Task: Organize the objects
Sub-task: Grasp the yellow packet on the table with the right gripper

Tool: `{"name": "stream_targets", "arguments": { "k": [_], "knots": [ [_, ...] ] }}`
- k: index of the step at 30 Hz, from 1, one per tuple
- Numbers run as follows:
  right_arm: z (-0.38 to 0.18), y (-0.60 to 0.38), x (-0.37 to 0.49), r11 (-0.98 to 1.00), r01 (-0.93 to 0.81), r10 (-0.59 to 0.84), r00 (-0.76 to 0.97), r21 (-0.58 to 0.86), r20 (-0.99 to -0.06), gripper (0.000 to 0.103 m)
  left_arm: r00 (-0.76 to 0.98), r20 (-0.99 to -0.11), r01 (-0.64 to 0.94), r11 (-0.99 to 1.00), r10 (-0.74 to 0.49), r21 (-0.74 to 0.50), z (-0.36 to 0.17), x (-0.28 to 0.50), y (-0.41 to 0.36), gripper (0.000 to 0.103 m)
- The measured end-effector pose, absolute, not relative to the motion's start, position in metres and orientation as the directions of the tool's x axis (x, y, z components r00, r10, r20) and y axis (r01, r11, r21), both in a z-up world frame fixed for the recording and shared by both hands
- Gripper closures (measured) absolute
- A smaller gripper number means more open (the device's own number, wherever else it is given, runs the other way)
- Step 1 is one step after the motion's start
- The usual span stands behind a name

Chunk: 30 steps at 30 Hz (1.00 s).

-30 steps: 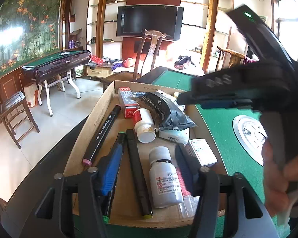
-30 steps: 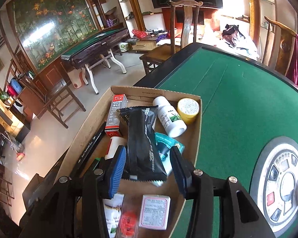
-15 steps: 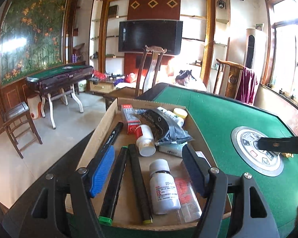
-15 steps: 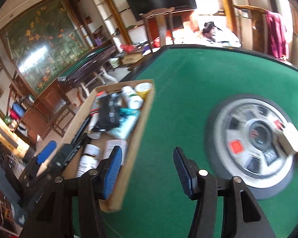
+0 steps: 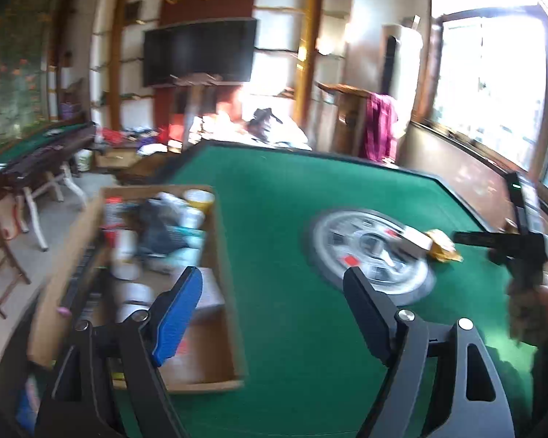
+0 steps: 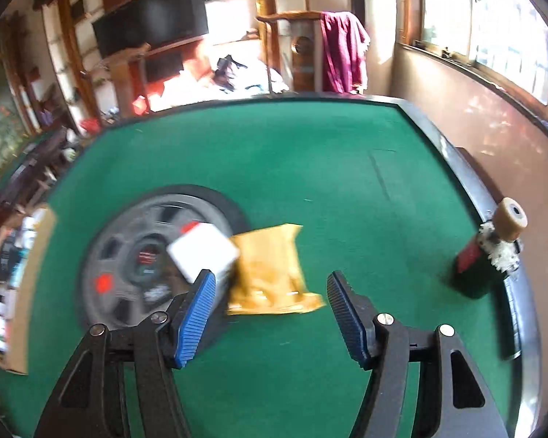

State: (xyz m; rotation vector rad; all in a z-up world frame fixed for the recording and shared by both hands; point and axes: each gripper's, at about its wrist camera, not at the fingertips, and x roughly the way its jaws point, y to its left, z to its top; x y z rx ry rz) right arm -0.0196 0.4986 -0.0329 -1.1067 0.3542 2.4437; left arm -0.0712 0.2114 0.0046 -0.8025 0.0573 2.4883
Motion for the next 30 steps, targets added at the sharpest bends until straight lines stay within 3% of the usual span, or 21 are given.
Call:
{"name": "stream_targets", "arguments": {
  "k": [5,10,13,30],
  "knots": [
    [-0.040,0.541,-0.029,-0.815,-0.521,0.167,-0.630,0.253,-0.758,0.035,-0.612,-0.622,-0.519,-0.841,0.489,-0.150,-0.021,-0.082,0.265,0.024],
    [-0.046,0.549,-0.061,-0.817,-0.521,0.139,-0.593,0.247,-0.793,0.035,-0.622,-0.622,-0.509,-0.849,0.476,-0.141,-0.036,-0.087,0.264,0.024],
    [-0.056,0.541,-0.075,-0.832,-0.529,0.177,-0.536,0.165,-0.825,0.035,-0.614,-0.624,-0.511,-0.846,0.484,-0.153,-0.038,-0.089,0.259,0.024],
    [-0.057,0.526,-0.064,-0.888,-0.436,0.144,-0.564,0.145,-0.813,0.035,-0.603,-0.632,-0.532,-0.836,0.487,-0.136,-0.039,-0.087,0.264,0.024]
  ]
}}
